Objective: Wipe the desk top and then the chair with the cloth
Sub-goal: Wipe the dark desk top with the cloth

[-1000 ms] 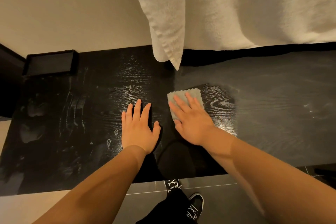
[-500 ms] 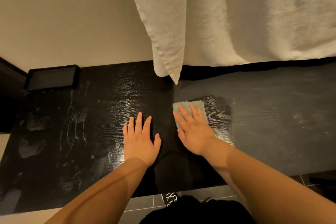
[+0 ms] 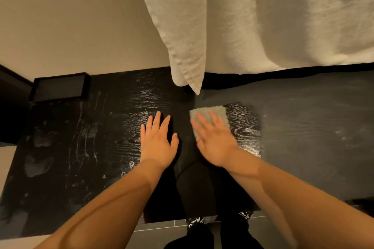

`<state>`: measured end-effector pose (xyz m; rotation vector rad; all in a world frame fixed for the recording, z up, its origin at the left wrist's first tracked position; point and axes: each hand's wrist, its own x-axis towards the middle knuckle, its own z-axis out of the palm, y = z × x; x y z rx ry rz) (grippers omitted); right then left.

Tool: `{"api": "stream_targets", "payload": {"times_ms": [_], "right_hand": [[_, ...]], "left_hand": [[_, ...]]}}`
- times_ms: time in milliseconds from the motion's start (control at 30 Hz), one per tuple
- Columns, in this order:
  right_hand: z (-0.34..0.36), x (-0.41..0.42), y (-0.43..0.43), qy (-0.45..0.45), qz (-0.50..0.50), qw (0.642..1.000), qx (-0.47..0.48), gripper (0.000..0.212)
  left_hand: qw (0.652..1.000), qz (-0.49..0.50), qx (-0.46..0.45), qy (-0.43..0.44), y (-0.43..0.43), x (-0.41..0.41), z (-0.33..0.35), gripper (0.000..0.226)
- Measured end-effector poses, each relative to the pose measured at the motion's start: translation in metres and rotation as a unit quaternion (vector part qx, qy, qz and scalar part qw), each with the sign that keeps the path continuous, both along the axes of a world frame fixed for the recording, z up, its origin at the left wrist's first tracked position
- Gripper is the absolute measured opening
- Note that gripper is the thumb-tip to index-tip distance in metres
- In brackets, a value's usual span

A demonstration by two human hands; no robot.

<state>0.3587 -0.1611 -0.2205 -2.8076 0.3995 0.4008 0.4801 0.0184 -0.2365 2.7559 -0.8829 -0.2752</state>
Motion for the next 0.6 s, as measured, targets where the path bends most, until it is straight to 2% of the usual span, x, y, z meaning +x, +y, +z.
{"api": "stream_targets", "payload": {"times_ms": [67, 133, 300, 400, 433, 533, 600], "right_hand": [[-0.003, 0.001, -0.002, -0.014, 0.072, 0.997, 0.019, 0.070], [-0.009, -0.001, -0.022, -0.028, 0.073, 0.997, -0.009, 0.066], [-0.012, -0.014, -0.072, -0.016, -0.132, 0.988, -0.080, 0.069], [-0.006, -0.001, -0.051, -0.008, -0.175, 0.982, -0.067, 0.067], [-0.005, 0.006, -0.040, -0.011, -0.143, 0.988, -0.048, 0.068], [-0.006, 0.015, -0.017, -0.025, 0.035, 0.999, -0.012, 0.069], [-0.012, 0.013, -0.028, -0.030, 0.087, 0.996, 0.002, 0.066]], "left_hand": [[1.000, -0.002, 0.012, 0.007, -0.012, 0.006, -0.003, 0.067], [1.000, 0.000, 0.031, 0.000, -0.018, 0.006, -0.005, 0.067], [0.999, 0.004, 0.034, -0.027, -0.017, 0.003, -0.008, 0.068], [0.999, 0.004, 0.037, -0.031, -0.018, 0.003, -0.009, 0.069], [0.999, 0.004, 0.037, -0.032, -0.018, 0.002, -0.009, 0.069], [0.999, 0.005, 0.033, -0.036, -0.018, 0.003, -0.008, 0.070], [0.999, 0.007, 0.035, -0.035, -0.018, 0.003, -0.008, 0.070]]}}
